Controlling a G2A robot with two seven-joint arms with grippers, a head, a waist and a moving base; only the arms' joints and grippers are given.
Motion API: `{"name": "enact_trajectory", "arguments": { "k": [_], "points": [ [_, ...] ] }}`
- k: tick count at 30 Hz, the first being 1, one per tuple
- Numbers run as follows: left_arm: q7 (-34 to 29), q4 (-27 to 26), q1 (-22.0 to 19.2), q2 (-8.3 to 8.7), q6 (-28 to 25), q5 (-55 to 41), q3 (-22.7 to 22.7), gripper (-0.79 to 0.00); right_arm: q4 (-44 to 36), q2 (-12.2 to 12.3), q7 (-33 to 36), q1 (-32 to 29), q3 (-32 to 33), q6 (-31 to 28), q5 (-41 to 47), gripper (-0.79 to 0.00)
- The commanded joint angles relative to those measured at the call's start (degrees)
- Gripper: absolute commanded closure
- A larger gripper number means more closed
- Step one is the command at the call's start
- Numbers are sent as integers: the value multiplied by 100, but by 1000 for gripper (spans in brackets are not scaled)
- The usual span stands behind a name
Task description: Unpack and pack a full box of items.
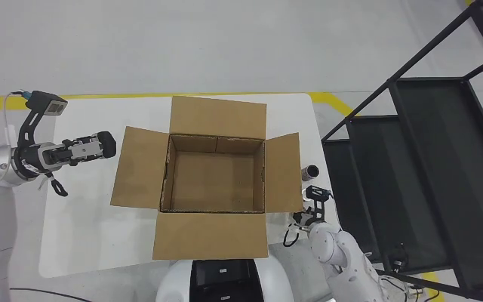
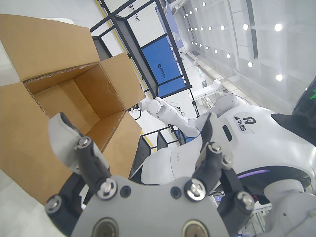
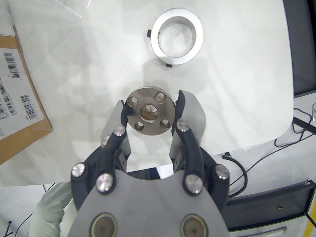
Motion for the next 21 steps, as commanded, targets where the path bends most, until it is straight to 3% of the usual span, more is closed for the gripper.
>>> {"name": "enact_trajectory", "arguments": {
  "k": [1, 2, 11, 21],
  "points": [
    [0, 0, 0, 0, 0, 0, 0, -785, -17, 0, 12, 14, -17, 40, -19, -92],
    [0, 0, 0, 0, 0, 0, 0, -785, -41, 1, 25, 20, -19, 54, -19, 0],
    [0, 0, 0, 0, 0, 0, 0, -785, -534, 48, 334, -172, 341, -115, 421, 0],
    [0, 0, 0, 0, 0, 0, 0, -785, -188, 64, 500, 109, 218, -213, 507, 0]
  ]
}}
